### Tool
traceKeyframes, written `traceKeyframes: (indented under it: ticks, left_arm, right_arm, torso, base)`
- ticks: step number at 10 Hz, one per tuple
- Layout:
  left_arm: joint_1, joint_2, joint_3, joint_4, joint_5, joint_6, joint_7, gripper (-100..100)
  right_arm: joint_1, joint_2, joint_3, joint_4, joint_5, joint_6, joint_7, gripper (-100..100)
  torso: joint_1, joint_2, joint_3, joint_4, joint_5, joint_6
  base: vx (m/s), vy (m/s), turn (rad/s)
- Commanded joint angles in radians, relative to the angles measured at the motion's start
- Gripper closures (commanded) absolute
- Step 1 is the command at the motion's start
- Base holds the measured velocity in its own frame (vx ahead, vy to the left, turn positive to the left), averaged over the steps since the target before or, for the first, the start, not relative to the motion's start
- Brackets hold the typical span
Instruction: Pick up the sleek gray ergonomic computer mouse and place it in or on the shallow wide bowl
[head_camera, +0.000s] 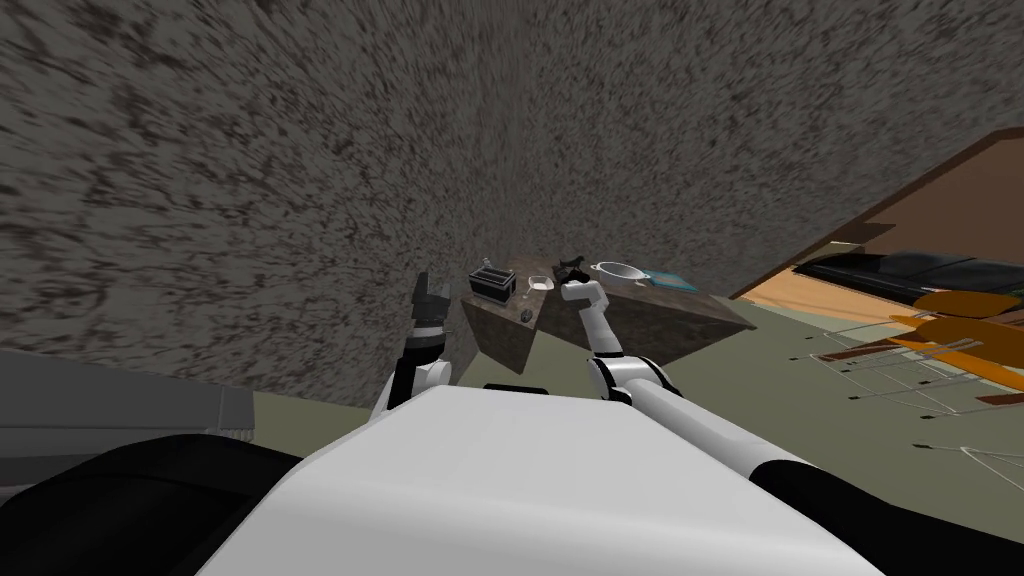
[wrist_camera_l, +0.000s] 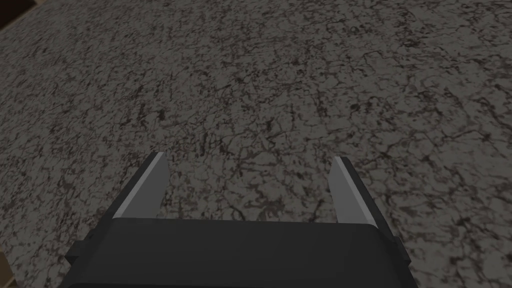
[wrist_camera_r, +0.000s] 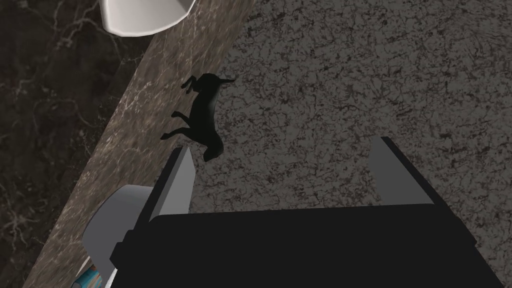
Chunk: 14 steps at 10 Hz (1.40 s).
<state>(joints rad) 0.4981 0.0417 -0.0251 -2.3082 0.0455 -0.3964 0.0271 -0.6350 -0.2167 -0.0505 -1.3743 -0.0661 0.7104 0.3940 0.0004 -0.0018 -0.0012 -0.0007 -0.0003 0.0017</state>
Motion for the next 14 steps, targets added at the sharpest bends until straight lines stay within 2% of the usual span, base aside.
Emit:
traceKeyframes:
  ticks: [1,2,3,5,6,7,8,9,10,11,12,13,14]
  left_arm:
    - [0.000,0.000,0.000,0.000,0.000,0.000,0.000,0]
    - [0.000,0.000,0.000,0.000,0.000,0.000,0.000,0]
    - [0.000,0.000,0.000,0.000,0.000,0.000,0.000,0]
    - [0.000,0.000,0.000,0.000,0.000,0.000,0.000,0]
    - [0.000,0.000,0.000,0.000,0.000,0.000,0.000,0]
    - [0.000,0.000,0.000,0.000,0.000,0.000,0.000,0]
    - [0.000,0.000,0.000,0.000,0.000,0.000,0.000,0]
    - [0.000,0.000,0.000,0.000,0.000,0.000,0.000,0]
    - [0.000,0.000,0.000,0.000,0.000,0.000,0.000,0]
    - [0.000,0.000,0.000,0.000,0.000,0.000,0.000,0]
    - [0.000,0.000,0.000,0.000,0.000,0.000,0.000,0]
    - [0.000,0.000,0.000,0.000,0.000,0.000,0.000,0]
    - [0.000,0.000,0.000,0.000,0.000,0.000,0.000,0]
  right_arm:
    - [-0.050,0.001,-0.001,0.050,-0.011,0.050,0.029,-100]
    - [-0.055,0.001,-0.001,0.066,-0.011,0.073,0.029,-100]
    - [-0.093,0.005,-0.001,0.101,-0.020,0.102,0.058,-100]
    - [-0.099,0.005,-0.001,0.121,-0.020,0.146,0.058,-100]
    - [-0.141,0.008,-0.001,0.175,-0.028,0.177,0.087,-100]
    - [-0.141,0.008,-0.001,0.175,-0.028,0.205,0.087,-100]
    - [-0.141,0.008,-0.001,0.175,-0.028,0.213,0.087,-100]
    - [-0.180,0.011,0.000,0.222,-0.036,0.252,0.117,-100]
    - [-0.180,0.011,0.000,0.230,-0.036,0.278,0.117,-100]
    - [-0.217,0.014,0.001,0.281,-0.044,0.302,0.147,-100]
    - [-0.217,0.014,0.001,0.284,-0.044,0.331,0.147,-100]
    - [-0.251,0.017,0.002,0.316,-0.052,0.367,0.177,-100]
    - [-0.251,0.017,0.002,0.338,-0.052,0.399,0.177,-100]
  torso:
    - [0.000,0.000,0.000,0.000,0.000,0.000]
    - [0.000,0.000,0.000,0.000,0.000,-0.001]
    - [0.000,0.000,0.000,0.000,0.000,0.000]
    - [0.000,0.000,0.000,0.000,0.000,0.000]
    - [0.000,0.000,0.000,0.000,0.000,0.000]
    - [0.000,0.000,0.000,0.000,0.000,-0.001]
    - [0.000,0.000,0.000,0.000,0.000,0.000]
    - [0.000,0.000,0.000,0.000,0.000,0.000]
    - [0.001,0.000,0.000,0.000,0.000,-0.001]
    - [0.000,0.000,0.000,0.000,0.000,0.000]
    - [0.001,0.000,0.000,0.000,0.000,0.000]
    - [0.000,0.000,0.000,0.000,0.000,0.000]
    - [0.001,0.000,0.000,0.000,0.000,0.000]
  base:
    - [-0.003,-0.016,0.177]
    - [-0.004,-0.024,0.106]
    - [-0.011,-0.023,0.137]
    - [-0.004,-0.016,0.055]
    - [-0.003,-0.012,0.147]
    - [-0.004,-0.018,0.099]
    - [-0.003,-0.009,-0.002]
    - [-0.007,-0.008,0.145]
    - [-0.006,-0.014,0.107]
    - [-0.008,-0.012,0.125]
    - [-0.005,-0.012,0.095]
    - [-0.006,-0.012,0.139]
    - [-0.003,-0.010,0.077]
